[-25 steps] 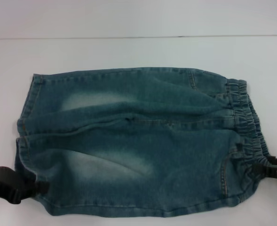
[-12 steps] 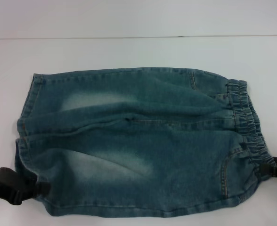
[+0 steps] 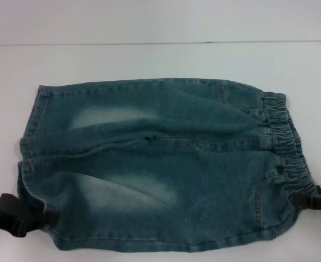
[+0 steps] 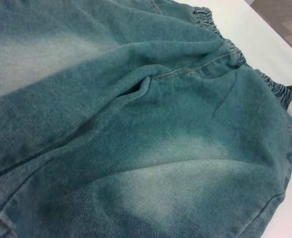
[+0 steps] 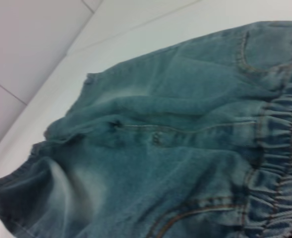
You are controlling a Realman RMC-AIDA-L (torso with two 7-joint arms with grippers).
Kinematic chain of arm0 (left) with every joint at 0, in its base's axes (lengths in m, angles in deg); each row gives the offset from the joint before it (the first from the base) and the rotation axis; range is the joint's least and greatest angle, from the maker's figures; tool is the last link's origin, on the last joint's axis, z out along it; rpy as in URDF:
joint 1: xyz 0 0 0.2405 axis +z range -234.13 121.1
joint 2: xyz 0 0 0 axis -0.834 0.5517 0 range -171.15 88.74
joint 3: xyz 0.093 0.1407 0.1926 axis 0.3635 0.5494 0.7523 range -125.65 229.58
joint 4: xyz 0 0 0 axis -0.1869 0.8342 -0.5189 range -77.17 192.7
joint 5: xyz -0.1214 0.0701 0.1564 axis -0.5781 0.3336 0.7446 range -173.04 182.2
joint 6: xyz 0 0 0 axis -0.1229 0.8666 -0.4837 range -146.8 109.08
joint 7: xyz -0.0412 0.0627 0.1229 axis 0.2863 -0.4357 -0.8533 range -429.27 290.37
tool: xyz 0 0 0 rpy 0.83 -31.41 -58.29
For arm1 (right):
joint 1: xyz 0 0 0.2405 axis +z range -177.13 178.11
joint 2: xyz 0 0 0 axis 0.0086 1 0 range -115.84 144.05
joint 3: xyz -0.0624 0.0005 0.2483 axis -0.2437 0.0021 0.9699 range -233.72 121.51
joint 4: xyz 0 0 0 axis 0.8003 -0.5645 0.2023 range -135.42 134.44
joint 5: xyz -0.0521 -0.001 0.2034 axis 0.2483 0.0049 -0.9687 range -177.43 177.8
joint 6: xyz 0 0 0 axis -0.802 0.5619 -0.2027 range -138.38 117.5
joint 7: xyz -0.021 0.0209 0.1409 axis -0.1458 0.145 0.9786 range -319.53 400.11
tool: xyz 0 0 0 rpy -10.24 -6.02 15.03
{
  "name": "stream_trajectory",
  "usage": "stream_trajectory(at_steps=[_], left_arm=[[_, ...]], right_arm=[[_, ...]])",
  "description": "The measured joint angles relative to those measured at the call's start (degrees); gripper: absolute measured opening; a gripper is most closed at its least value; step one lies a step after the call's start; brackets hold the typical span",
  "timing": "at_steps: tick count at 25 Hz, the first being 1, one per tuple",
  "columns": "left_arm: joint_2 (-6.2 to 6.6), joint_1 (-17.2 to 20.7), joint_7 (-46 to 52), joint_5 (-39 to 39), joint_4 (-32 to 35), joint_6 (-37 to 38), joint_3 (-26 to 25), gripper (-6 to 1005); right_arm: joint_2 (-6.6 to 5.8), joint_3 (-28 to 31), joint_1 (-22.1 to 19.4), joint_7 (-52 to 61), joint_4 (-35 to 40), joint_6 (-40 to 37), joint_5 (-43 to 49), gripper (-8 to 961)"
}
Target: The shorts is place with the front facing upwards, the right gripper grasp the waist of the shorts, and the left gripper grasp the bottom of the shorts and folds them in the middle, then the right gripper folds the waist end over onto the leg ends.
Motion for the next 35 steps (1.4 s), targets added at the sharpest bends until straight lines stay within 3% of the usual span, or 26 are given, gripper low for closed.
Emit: stream_trajectory(at_steps=[6, 17, 20, 26, 31, 35], left_arm=[[0.00, -0.35, 0.00, -0.14, -0.02, 0.15, 0.00, 24], [0.08, -0.54, 0.01, -0.79, 0.07, 1.80, 0.00, 30], [0.13, -0.54, 0.03, -1.35, 0.05, 1.80, -0.11, 31], [0.18, -0.59, 0.05, -2.92, -0.08, 1.57, -0.12, 34], [0.24, -0.78, 0.08, -4.28, 0.12, 1.78, -0.38, 36], [0.33, -0.85, 0.08, -4.96, 0.15, 1.76, -0.46, 38]], right_arm=[[-0.09, -1.65, 1.11, 0.10, -0.12, -1.16, 0.71, 898], [0.13, -3.48, 2.54, 0.16, 0.11, -0.60, 1.83, 699], [0.14, -3.50, 2.81, 0.07, 0.14, -0.35, 1.82, 488], [-0.05, -3.38, 3.26, 0.78, -0.09, -0.23, 1.67, 215], [-0.21, -2.93, 3.44, 1.04, -0.16, -0.99, 1.14, 44], [-0.35, -2.85, 3.93, 1.06, -0.17, -2.11, 0.92, 44]])
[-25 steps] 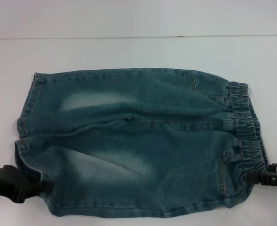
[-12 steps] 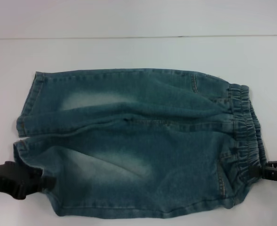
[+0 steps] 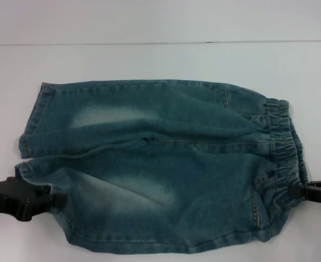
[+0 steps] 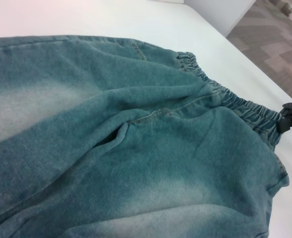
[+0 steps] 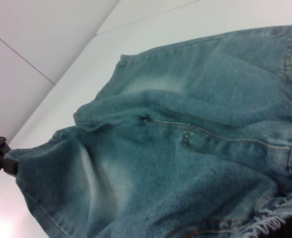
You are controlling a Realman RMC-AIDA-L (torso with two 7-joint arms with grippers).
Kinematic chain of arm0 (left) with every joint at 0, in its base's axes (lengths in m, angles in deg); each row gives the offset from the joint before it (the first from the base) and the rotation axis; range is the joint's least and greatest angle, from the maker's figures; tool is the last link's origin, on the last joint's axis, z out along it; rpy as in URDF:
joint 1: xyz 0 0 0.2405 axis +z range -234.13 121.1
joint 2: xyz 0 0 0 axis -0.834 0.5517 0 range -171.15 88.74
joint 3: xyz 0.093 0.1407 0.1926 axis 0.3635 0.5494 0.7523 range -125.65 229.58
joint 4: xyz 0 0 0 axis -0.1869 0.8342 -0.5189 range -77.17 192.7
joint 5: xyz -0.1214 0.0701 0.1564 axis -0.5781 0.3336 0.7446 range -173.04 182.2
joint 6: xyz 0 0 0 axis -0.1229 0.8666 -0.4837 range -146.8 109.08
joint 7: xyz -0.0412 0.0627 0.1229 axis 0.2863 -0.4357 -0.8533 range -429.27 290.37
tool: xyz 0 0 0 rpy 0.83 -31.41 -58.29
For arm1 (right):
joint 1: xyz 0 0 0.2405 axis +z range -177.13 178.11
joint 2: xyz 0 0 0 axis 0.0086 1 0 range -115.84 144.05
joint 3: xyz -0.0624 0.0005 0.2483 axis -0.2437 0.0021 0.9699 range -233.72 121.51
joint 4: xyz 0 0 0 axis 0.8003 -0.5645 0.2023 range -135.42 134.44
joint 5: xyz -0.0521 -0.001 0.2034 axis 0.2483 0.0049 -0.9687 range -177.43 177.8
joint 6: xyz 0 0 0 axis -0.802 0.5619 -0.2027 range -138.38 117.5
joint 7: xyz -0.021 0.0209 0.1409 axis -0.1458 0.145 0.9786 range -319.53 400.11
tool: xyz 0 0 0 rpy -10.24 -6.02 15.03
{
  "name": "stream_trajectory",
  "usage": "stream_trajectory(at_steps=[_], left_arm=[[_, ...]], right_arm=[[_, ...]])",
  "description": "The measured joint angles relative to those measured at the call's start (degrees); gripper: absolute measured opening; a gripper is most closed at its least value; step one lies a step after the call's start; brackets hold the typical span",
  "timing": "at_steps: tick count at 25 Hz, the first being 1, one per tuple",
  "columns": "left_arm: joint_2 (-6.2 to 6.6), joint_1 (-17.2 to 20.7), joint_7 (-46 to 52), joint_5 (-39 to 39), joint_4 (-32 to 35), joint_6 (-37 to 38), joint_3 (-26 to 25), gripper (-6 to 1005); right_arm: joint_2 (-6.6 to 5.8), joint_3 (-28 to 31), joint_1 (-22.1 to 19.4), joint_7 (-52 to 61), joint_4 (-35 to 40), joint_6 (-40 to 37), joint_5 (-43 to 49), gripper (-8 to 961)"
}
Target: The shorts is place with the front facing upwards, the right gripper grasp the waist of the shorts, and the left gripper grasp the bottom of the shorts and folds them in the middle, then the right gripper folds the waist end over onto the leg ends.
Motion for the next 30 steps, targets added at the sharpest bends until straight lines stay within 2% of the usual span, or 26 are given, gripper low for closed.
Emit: stream_trajectory(at_steps=[5, 11, 16, 20, 26, 28, 30], left_arm=[[0.10, 0.15, 0.00, -1.18, 0.02, -0.56, -0.44, 41], [0.75, 0.82, -0.36, -6.94, 0.29, -1.13, -4.39, 44], [1.20, 0.95, -0.32, -10.24, 0.11, -6.34, -6.98, 46], [1.40, 1.07, -0.52, -13.14, -0.80, -11.02, -8.63, 48], [2.42, -0.34, -0.64, -18.72, -7.46, -22.79, -8.00, 51], [2.52, -1.19, -0.66, -19.86, -9.54, -26.27, -7.93, 52], [2.60, -1.93, -0.78, -21.23, -11.56, -29.67, -7.91, 53]], right_arm=[[-0.19, 0.67, 0.24, 0.00, 0.07, -2.31, -2.51, 44], [-0.53, 1.00, 0.03, 0.04, 0.00, -3.44, -10.10, 45], [-0.27, 1.55, 0.25, 0.34, -0.14, -1.08, -14.92, 45], [0.22, 3.22, 0.37, 0.02, -1.04, 2.55, -19.47, 45], [0.37, 3.48, 2.53, -0.49, -7.57, 11.77, -26.49, 45], [1.25, 3.66, 3.63, -1.76, -11.16, 17.31, -31.06, 45], [1.62, 3.67, 3.85, -2.49, -11.78, 18.98, -32.53, 44]])
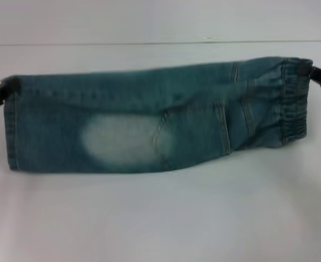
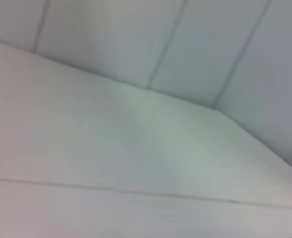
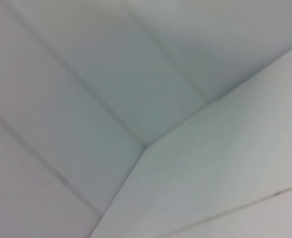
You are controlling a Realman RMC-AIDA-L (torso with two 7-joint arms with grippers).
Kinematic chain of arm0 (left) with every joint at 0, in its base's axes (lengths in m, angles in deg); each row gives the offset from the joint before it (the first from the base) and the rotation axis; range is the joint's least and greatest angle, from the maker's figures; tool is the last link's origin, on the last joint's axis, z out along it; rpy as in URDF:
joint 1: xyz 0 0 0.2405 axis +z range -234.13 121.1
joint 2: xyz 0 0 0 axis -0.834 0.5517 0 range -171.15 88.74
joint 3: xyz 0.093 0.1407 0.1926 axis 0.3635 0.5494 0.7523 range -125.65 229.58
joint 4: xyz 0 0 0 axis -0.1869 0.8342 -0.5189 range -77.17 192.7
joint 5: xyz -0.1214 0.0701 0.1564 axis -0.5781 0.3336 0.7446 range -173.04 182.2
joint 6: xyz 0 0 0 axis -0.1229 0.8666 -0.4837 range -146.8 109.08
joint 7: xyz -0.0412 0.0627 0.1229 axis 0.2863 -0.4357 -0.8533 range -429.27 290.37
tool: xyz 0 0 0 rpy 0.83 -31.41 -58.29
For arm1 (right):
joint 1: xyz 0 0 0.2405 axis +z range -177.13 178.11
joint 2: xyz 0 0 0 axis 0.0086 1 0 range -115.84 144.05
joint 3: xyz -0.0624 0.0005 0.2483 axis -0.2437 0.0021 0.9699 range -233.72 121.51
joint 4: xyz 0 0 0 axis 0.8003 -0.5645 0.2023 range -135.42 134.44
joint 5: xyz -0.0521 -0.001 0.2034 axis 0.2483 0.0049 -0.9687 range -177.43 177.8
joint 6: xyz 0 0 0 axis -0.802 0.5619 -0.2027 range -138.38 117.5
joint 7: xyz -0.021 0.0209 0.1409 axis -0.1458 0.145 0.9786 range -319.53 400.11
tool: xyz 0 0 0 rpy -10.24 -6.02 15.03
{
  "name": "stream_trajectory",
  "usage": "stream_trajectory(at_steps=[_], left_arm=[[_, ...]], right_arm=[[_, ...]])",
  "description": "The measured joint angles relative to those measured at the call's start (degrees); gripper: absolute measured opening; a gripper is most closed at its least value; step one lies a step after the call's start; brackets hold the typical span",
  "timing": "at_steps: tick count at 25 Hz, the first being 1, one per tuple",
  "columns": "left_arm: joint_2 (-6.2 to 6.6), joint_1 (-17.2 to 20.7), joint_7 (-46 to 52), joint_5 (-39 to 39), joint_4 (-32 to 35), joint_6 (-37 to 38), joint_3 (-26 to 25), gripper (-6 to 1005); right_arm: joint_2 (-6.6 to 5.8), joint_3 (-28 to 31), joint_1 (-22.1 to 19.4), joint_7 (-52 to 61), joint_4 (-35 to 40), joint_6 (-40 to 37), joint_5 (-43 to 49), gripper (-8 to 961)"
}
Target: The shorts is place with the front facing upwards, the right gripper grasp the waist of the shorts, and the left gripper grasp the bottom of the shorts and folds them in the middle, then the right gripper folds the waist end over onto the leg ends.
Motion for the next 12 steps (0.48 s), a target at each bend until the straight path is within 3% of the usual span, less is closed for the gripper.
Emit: stream_trajectory(at_steps=[4, 12], left_arm=[[0.00, -1.30, -0.88, -1.36, -2.35, -4.98, 0.13, 55], [0.00, -4.29, -7.36, -4.19, -10.43, -14.40, 0.86, 59]], right_arm=[[1.26, -0.10, 0.74, -1.98, -0.81, 4.86, -3.80, 55], [1.86, -0.31, 2.54, -3.88, -2.08, 13.02, -4.89, 83]])
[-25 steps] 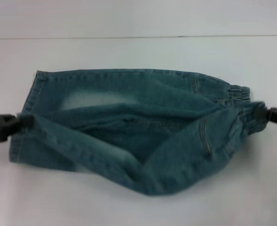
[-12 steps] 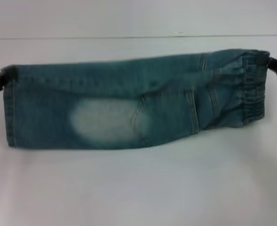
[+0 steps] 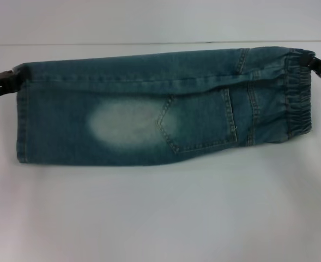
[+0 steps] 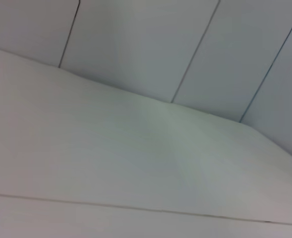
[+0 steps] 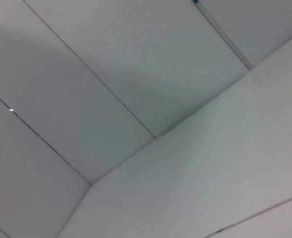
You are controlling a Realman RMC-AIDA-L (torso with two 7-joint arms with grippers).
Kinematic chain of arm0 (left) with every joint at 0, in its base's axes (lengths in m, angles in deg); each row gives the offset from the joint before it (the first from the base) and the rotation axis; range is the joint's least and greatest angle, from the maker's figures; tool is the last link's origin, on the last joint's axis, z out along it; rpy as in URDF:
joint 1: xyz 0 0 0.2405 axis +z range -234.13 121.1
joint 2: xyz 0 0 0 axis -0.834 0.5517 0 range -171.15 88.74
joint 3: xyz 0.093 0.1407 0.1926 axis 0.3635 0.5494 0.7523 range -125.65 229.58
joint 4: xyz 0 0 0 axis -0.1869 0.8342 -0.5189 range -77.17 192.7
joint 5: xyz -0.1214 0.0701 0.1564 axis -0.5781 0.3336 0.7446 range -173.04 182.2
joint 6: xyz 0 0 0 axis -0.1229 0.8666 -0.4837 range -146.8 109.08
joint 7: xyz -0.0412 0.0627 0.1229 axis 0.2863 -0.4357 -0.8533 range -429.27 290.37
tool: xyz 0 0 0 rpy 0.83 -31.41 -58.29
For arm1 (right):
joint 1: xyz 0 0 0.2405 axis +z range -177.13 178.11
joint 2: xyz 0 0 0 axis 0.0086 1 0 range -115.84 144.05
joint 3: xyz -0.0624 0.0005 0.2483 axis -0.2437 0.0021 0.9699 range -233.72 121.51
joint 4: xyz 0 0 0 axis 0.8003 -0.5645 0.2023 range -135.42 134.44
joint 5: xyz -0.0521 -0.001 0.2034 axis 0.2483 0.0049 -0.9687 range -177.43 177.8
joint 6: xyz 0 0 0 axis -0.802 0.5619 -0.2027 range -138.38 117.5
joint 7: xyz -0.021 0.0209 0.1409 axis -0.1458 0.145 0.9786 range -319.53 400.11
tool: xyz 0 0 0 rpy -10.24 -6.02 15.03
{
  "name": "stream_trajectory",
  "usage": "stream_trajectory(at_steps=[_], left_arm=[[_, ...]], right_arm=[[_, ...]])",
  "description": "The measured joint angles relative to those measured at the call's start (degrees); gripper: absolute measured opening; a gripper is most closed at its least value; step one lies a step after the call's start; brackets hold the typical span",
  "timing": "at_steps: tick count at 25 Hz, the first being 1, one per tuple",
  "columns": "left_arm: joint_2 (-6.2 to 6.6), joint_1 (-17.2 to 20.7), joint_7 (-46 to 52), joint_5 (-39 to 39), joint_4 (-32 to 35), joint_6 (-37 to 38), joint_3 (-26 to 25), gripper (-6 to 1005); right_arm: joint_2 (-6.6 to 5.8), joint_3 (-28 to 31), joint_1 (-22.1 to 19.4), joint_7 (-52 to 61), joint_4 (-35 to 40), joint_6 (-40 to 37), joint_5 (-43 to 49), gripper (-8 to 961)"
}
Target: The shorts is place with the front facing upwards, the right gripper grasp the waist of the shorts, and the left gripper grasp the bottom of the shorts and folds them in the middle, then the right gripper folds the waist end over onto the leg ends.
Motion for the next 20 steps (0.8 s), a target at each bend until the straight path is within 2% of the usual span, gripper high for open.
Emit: stream_trajectory(at_steps=[5, 8, 17, 20], left_arm=[[-2.05, -1.30, -4.36, -1.32, -2.05, -6.88, 1.89, 62], [-2.58, -0.64, -3.95, -1.45, -1.02, -7.74, 5.26, 63], [-2.64, 3.12, 1.45, -1.29, 5.09, -4.84, 7.63, 296], [-2.71, 5.30, 2.33, -1.98, 8.45, -1.66, 8.09, 400]], right_arm=[[0.34, 0.11, 1.28, -1.24, -1.24, 4.99, -0.80, 101], [0.26, -0.22, 1.51, -1.27, -1.09, 5.42, -0.71, 112], [-0.43, 0.41, -1.65, 1.52, 0.44, 3.49, -1.43, 505], [-1.23, 0.45, -3.85, 1.54, 1.28, 0.54, -2.23, 612]])
